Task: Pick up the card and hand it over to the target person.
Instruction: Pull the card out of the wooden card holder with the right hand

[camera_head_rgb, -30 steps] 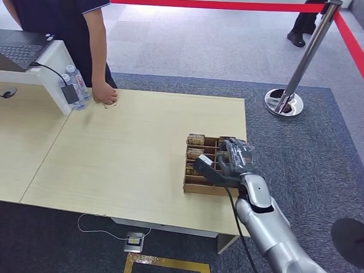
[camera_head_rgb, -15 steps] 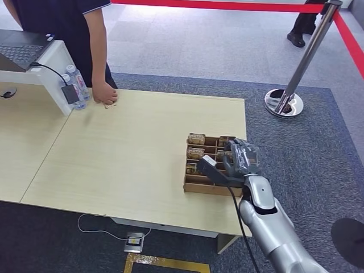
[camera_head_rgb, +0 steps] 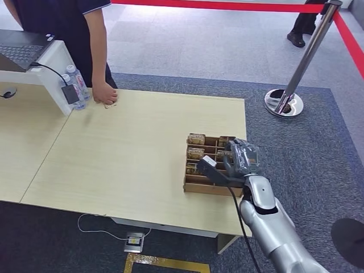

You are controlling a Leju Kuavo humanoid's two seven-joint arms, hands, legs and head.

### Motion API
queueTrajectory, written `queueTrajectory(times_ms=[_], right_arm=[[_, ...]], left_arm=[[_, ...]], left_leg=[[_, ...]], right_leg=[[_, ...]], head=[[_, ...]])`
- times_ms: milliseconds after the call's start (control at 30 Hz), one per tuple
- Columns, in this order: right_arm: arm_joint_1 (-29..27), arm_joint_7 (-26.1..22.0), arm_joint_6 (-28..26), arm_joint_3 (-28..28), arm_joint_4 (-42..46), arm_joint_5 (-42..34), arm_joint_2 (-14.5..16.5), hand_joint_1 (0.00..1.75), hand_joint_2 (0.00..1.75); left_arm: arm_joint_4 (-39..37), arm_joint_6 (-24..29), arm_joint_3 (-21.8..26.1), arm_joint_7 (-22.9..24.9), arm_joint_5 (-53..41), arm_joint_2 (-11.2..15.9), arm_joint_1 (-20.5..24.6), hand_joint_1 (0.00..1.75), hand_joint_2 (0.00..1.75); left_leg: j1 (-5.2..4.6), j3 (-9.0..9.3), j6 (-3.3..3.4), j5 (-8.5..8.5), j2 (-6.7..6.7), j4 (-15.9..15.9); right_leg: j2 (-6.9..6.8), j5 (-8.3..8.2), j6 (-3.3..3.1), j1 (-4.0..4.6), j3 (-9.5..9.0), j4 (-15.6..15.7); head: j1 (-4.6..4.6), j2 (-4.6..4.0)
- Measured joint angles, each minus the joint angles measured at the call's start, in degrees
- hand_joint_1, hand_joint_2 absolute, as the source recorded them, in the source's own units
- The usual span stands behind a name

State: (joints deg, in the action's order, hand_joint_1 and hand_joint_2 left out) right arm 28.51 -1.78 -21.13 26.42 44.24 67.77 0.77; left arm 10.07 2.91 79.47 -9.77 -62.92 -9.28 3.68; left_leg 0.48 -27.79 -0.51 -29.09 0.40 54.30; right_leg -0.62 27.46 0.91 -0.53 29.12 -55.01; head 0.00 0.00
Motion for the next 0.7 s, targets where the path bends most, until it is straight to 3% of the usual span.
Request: queueTrajectory(times_ms=[700], right_arm=[[-1.0,0.9,0.8,-0.3,0.8,0.6,0.2,0.99,1.75]], left_arm=[[0.0,-0.1,-0.3,0.1,-0.4,0.0,-0.1,0.00,1.75]], left_leg=[[0.01,0.00,0.00,0.01,-0.02,0.0]], right_leg=[[-0.01,-0.01,-0.01,0.01,-0.01,0.0]], head=[[0.00,0.00]])
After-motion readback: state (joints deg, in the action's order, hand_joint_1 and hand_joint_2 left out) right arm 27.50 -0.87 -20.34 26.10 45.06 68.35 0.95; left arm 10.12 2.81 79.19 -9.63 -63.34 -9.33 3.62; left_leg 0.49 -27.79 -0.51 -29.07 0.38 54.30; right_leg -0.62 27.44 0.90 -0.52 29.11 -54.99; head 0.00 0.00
